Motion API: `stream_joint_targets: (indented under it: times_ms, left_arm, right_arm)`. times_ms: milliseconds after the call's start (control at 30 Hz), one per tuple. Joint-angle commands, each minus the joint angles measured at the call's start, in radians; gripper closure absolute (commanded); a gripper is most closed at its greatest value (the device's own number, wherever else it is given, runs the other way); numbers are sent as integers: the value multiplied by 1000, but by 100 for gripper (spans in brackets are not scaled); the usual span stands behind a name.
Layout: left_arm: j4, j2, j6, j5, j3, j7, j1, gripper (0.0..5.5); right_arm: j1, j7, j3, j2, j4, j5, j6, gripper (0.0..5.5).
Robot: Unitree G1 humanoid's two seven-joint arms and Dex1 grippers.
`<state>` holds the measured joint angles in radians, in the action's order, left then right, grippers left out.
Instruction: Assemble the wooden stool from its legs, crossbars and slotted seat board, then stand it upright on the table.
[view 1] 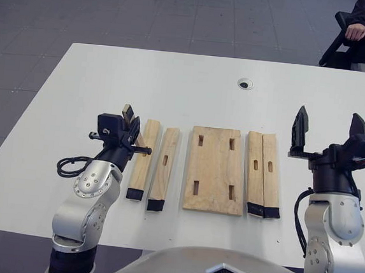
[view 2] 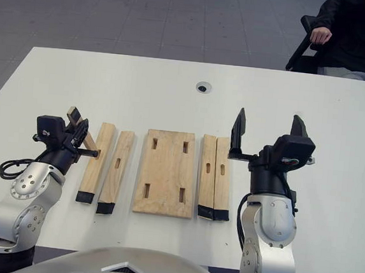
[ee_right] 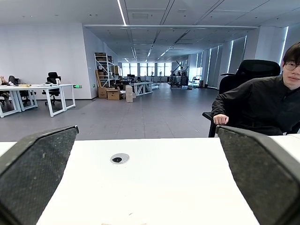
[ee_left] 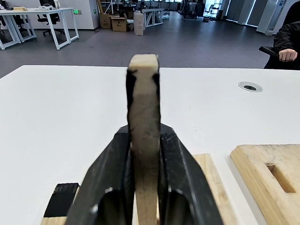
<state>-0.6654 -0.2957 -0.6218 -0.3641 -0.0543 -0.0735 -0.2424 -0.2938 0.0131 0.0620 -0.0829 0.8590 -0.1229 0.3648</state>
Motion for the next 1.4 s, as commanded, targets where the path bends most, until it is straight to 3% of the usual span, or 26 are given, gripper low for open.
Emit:
stream_joint_targets:
  times_ms: [33,300,733,1400]
  left_arm:
    - [-8,22,-19,20,0,4,-16,508]
    - [28,60,0,55,5,23,-32,508]
    - [-105,87,-65,52,-1,28,9,508]
    - [37,100,25,155,41,47,-24,508]
  right_arm:
    - [6,2,-4,5,-5,2,11,0]
    - [11,0,-12,6,-13,6,10,0]
    - [9,2,-21,10,-18,13,6,0]
    - [4,1,-17,11,-2,12,-1,0]
